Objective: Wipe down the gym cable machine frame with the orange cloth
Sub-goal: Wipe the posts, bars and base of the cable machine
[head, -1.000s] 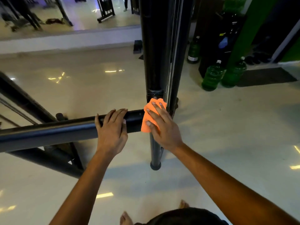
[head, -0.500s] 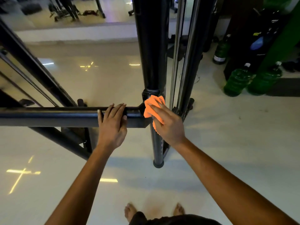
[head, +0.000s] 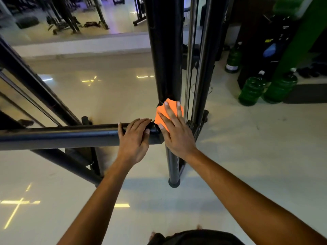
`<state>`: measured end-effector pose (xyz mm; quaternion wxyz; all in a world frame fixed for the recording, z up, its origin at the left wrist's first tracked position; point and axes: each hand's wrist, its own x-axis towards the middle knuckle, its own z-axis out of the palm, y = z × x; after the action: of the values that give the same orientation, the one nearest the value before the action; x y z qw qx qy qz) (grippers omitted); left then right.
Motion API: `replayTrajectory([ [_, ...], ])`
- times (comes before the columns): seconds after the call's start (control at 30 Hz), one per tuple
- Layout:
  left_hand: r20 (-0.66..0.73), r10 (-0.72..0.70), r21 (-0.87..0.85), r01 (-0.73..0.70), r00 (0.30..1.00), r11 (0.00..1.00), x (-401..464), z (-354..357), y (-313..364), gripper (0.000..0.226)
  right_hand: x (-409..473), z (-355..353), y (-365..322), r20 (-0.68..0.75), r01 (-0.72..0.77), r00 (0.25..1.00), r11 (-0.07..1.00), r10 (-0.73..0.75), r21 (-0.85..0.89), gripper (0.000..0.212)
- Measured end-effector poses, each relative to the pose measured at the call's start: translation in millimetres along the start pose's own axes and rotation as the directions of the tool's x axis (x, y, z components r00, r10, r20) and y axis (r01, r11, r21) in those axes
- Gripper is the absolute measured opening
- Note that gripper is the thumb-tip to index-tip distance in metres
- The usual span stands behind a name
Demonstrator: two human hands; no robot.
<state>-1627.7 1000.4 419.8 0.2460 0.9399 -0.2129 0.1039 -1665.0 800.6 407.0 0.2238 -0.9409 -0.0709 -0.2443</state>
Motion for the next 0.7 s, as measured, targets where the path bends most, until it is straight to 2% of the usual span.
replayTrajectory([
  [0.2,0.025,0.041,0.011,-0.041,0.999,0.999,-2,-2,-6,0.042,-15,12,0,0.053,-0.047,0.998,0.999,0.046,0.013,0.062],
  [0.33,0.020,0.054,0.022,-0.054,0.998,0.998,-1,-1,-9,0.043,-31,21,0,0.131,-0.165,0.980,0.982,0.152,0.093,0.069],
  [0.47,-0.013,0.084,0.019,-0.083,0.996,0.996,-2,3,-11,0.045,-19,23,-17,0.073,-0.210,0.977,0.967,0.201,0.143,0.066],
  [0.7,0.013,0.082,0.037,-0.083,0.997,0.996,-5,2,-6,0.048,-46,2,-3,0.036,-0.178,0.984,0.966,0.174,0.187,0.057],
])
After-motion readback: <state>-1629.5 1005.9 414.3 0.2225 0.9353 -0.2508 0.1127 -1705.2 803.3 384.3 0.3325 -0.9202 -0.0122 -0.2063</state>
